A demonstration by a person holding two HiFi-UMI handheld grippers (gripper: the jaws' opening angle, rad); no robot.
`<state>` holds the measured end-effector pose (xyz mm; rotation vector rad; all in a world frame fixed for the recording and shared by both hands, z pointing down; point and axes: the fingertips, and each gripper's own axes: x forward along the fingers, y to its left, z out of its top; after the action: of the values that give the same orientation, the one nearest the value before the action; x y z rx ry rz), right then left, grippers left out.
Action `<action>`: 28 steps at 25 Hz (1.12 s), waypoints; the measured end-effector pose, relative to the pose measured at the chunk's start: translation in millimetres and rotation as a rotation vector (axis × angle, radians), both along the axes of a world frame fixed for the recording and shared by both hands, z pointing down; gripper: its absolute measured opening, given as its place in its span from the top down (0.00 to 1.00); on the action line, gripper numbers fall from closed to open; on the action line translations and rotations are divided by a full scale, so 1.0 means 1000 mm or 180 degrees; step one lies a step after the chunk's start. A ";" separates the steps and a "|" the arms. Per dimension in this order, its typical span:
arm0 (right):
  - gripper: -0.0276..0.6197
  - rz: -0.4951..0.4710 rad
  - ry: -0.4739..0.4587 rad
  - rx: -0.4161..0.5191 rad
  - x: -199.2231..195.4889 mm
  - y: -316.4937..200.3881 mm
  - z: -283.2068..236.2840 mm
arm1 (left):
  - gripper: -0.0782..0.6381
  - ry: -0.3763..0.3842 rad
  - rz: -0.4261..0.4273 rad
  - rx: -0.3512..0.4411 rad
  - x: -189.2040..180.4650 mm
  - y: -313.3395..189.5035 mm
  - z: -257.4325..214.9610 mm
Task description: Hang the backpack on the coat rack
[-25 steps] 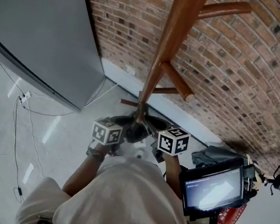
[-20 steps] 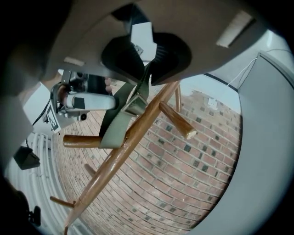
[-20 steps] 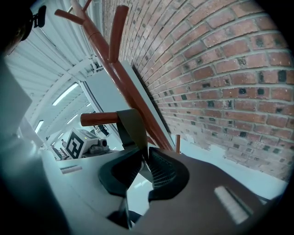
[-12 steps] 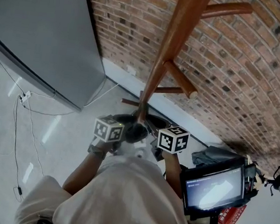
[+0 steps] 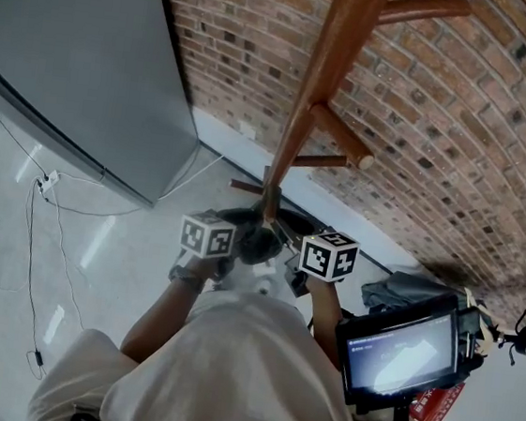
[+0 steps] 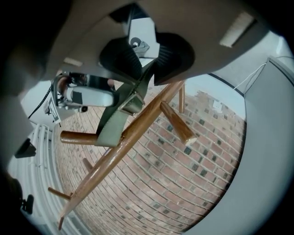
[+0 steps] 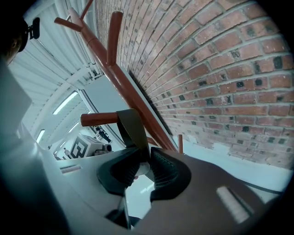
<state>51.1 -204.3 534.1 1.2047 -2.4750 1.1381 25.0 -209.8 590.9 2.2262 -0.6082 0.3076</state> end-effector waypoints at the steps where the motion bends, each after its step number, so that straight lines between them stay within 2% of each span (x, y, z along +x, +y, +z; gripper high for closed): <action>1: 0.85 0.0003 0.0005 0.0003 0.001 -0.002 0.000 | 0.79 0.0006 -0.0012 -0.0002 0.001 -0.001 0.000; 10: 0.84 0.0034 0.0026 0.0039 0.006 -0.011 0.000 | 0.75 -0.0070 -0.0120 0.0082 0.005 -0.013 0.000; 21: 0.83 -0.0066 -0.0042 0.0092 0.008 -0.015 -0.003 | 0.70 -0.0157 -0.0134 0.0302 0.006 -0.017 -0.008; 28: 0.83 -0.0011 -0.0188 0.0115 0.014 -0.005 -0.011 | 0.68 -0.0088 -0.0118 0.0335 -0.002 -0.006 -0.021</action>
<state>64.7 -209.0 523.1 1.1924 -2.5507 1.1490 22.6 -215.5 569.4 2.3115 -0.6942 0.2940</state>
